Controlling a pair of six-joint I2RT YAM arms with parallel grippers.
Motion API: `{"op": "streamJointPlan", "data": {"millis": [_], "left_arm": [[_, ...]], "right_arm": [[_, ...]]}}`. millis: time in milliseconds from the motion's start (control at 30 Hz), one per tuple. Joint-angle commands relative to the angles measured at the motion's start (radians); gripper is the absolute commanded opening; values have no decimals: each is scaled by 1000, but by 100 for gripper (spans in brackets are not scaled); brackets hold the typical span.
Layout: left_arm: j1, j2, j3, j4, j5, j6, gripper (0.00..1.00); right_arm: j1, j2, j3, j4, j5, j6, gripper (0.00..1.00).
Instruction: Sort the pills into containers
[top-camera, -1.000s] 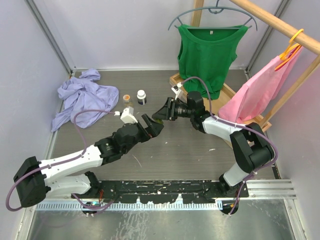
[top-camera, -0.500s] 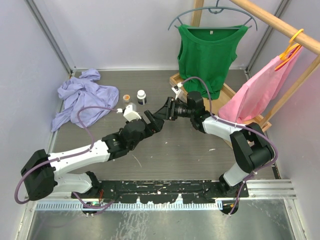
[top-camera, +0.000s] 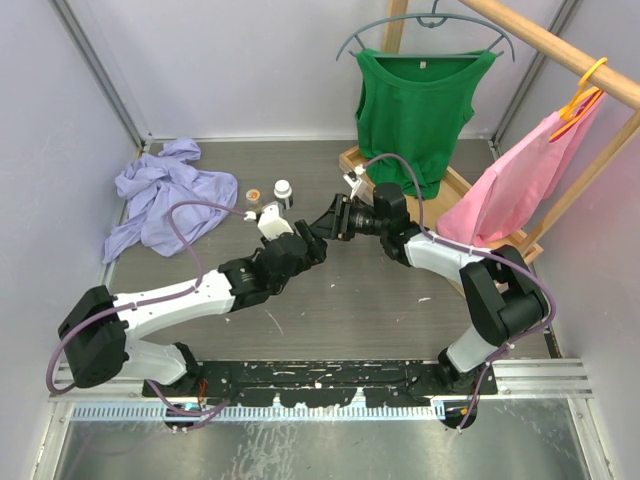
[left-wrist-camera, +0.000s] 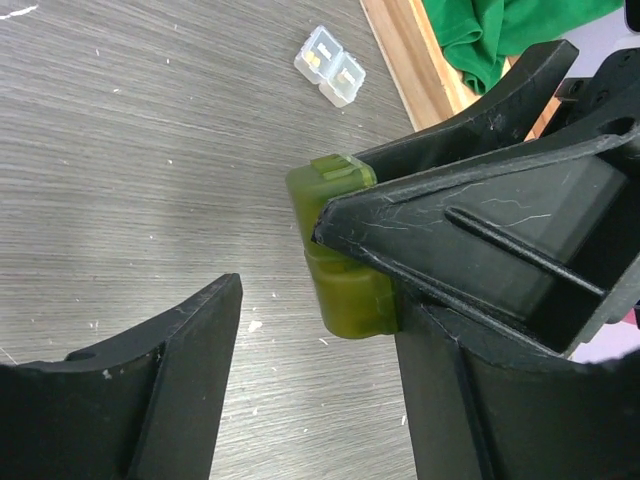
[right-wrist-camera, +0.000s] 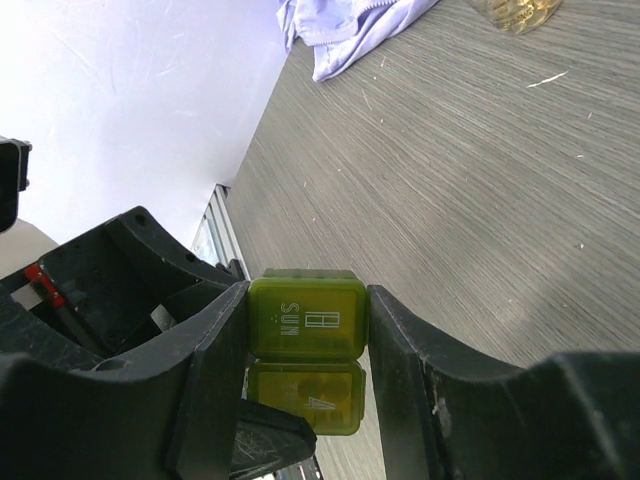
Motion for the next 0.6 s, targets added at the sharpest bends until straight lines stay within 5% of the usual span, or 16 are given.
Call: {"op": "streamJointPlan", "data": {"millis": [0, 567], "left_arm": [[14, 14, 70, -15, -86, 57, 62], [50, 54, 93, -47, -71, 119, 19]], "right_arm": [[18, -15, 19, 25, -13, -2, 11], [32, -14, 24, 11, -13, -11, 11]]}}
